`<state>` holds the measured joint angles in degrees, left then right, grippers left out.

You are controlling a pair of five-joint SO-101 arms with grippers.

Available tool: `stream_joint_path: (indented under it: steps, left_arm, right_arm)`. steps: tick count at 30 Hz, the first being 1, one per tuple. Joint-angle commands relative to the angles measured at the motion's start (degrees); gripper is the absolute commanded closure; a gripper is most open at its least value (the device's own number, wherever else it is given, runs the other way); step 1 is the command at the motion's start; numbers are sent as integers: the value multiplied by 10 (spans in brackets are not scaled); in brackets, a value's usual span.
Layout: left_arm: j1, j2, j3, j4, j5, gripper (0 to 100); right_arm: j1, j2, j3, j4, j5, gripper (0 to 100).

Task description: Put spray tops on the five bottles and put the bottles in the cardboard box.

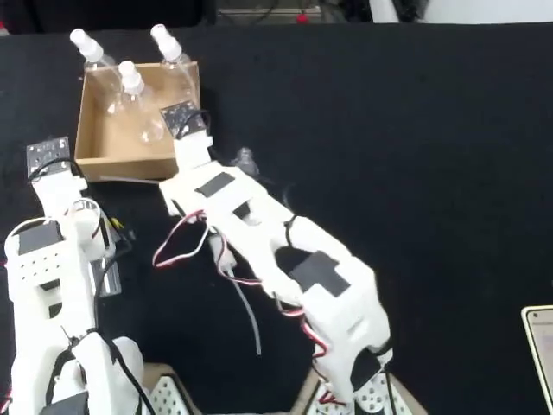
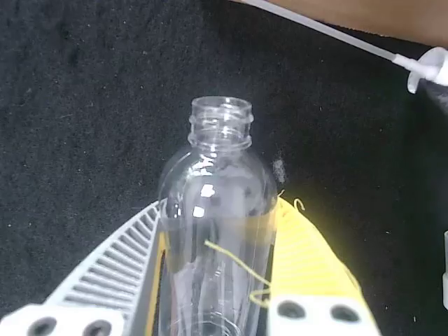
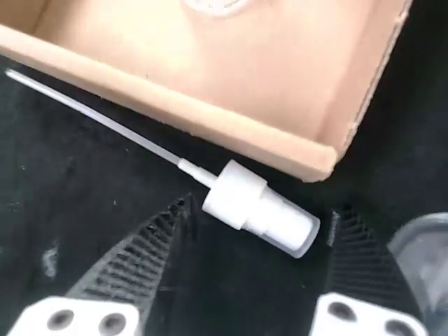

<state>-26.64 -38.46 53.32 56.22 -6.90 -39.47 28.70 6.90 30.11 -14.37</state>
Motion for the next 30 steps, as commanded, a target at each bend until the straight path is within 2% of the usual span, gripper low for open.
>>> stream_joint_path:
  steps: [1,5,11,19,21,25,30]
  left_arm:
    - [-7,-17,-12,-10,1,920]
    - [-7,-17,-11,-10,1,920]
    - [-7,-17,-9,-11,1,920]
    - [-7,-17,-10,-11,1,920]
    - [-7,-17,-11,-11,1,920]
    - [-7,-17,-11,-11,1,920]
    - [-7,-17,-10,-11,0,920]
  right_arm:
    - [0,-9,-33,11,-4,709]
    - [-23,-34,-36,89,2,708]
    - [-49,-70,-30,156,117,706]
    - [6,-78,-42,126,129,704]
    - [11,-77,-36,101,157,704]
    - [0,-74,-14,58,200,705]
    - [-33,-73,11,25,203,708]
